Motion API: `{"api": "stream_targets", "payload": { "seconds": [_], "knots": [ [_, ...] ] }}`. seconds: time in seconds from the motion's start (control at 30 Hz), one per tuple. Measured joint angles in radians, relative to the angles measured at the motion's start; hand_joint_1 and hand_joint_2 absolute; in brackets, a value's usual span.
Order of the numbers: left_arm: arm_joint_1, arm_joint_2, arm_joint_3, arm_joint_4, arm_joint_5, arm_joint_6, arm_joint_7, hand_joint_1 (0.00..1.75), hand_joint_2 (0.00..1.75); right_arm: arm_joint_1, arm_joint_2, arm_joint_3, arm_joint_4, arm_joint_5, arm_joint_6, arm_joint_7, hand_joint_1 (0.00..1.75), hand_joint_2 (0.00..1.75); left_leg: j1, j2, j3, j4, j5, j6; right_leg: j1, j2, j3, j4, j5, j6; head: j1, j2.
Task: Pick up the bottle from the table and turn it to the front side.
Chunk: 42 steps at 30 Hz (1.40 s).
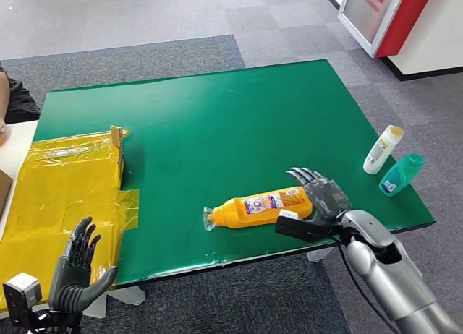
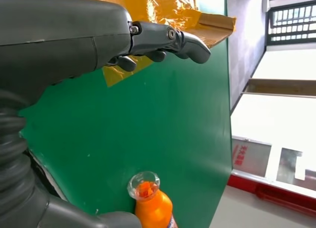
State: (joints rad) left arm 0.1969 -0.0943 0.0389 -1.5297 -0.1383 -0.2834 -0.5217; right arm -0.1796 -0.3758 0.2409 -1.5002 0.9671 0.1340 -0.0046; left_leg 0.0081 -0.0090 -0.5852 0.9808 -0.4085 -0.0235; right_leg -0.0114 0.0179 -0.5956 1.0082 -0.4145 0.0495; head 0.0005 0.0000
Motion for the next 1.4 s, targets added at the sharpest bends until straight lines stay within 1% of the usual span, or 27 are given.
{"api": "stream_targets", "payload": {
  "seconds": [0.1,0.23,0.43,0.57,0.73,0.9,1.0,1.13,1.27,1.4],
  "knots": [
    [-0.023,0.013,0.000,0.031,0.002,0.002,0.009,0.00,1.75,-0.117,-0.027,0.041,0.087,-0.042,0.077,0.004,0.00,1.75,0.000,0.000,-0.001,0.000,0.002,0.000,0.000,0.000,-0.001,0.000,0.002,0.000,0.000,0.000],
    [-0.046,0.027,0.003,0.075,0.010,-0.002,0.010,0.00,1.75,-0.229,-0.053,0.103,0.179,-0.075,0.126,0.010,0.00,1.75,0.000,0.000,-0.002,0.000,0.003,0.000,0.000,0.000,-0.002,0.000,0.002,-0.001,0.000,0.000],
    [-0.071,0.035,0.006,0.115,0.021,-0.008,0.009,0.00,1.75,-0.364,-0.061,0.200,0.294,-0.125,0.205,0.025,0.00,1.75,0.000,0.000,-0.004,0.000,0.003,0.000,0.000,0.000,-0.004,0.001,0.003,-0.001,0.000,0.000],
    [-0.090,0.039,0.006,0.133,0.027,-0.010,0.009,0.00,1.75,-0.453,-0.059,0.274,0.370,-0.181,0.266,0.038,0.00,1.75,0.000,-0.001,-0.004,0.000,0.004,0.000,0.000,-0.001,-0.004,0.001,0.003,-0.001,0.000,0.000],
    [-0.108,0.049,0.006,0.162,0.042,-0.010,-0.002,0.00,1.75,-0.527,-0.069,0.369,0.431,-0.310,0.390,0.022,0.00,1.75,0.000,-0.001,-0.005,0.000,0.004,0.000,0.000,-0.001,-0.005,0.001,0.003,-0.001,0.000,0.000],
    [-0.115,0.061,0.006,0.190,0.047,-0.009,-0.015,0.00,1.75,-0.593,-0.125,0.474,0.430,-0.478,0.473,0.046,0.00,1.75,0.000,-0.002,-0.006,0.000,0.004,0.000,0.000,-0.002,-0.006,0.001,0.003,0.000,0.000,0.000],
    [-0.118,0.065,0.006,0.204,0.050,-0.009,-0.023,0.00,1.75,-0.636,-0.169,0.542,0.405,-0.563,0.497,0.067,0.00,1.75,0.000,-0.002,-0.007,0.001,0.004,0.001,0.000,-0.002,-0.007,0.001,0.003,0.000,0.000,0.000],
    [-0.119,0.067,0.006,0.214,0.054,-0.008,-0.027,0.00,1.75,-0.664,-0.224,0.606,0.345,-0.626,0.504,0.084,0.00,1.75,0.000,-0.002,-0.007,0.001,0.004,0.001,0.000,-0.002,-0.007,0.001,0.003,0.000,0.000,0.000],
    [-0.120,0.068,0.006,0.218,0.056,-0.007,-0.027,0.00,1.75,-0.670,-0.276,0.655,0.280,-0.668,0.484,0.100,0.00,1.75,0.000,-0.002,-0.008,0.001,0.004,0.001,0.000,-0.002,-0.007,0.001,0.003,0.000,0.000,0.000],
    [-0.121,0.068,0.006,0.220,0.056,-0.006,-0.027,0.00,1.75,-0.666,-0.296,0.691,0.264,-0.665,0.437,0.107,0.00,1.75,0.000,-0.002,-0.007,0.001,0.004,0.001,0.000,-0.002,-0.007,0.001,0.003,0.000,0.000,0.000]
  ]
}}
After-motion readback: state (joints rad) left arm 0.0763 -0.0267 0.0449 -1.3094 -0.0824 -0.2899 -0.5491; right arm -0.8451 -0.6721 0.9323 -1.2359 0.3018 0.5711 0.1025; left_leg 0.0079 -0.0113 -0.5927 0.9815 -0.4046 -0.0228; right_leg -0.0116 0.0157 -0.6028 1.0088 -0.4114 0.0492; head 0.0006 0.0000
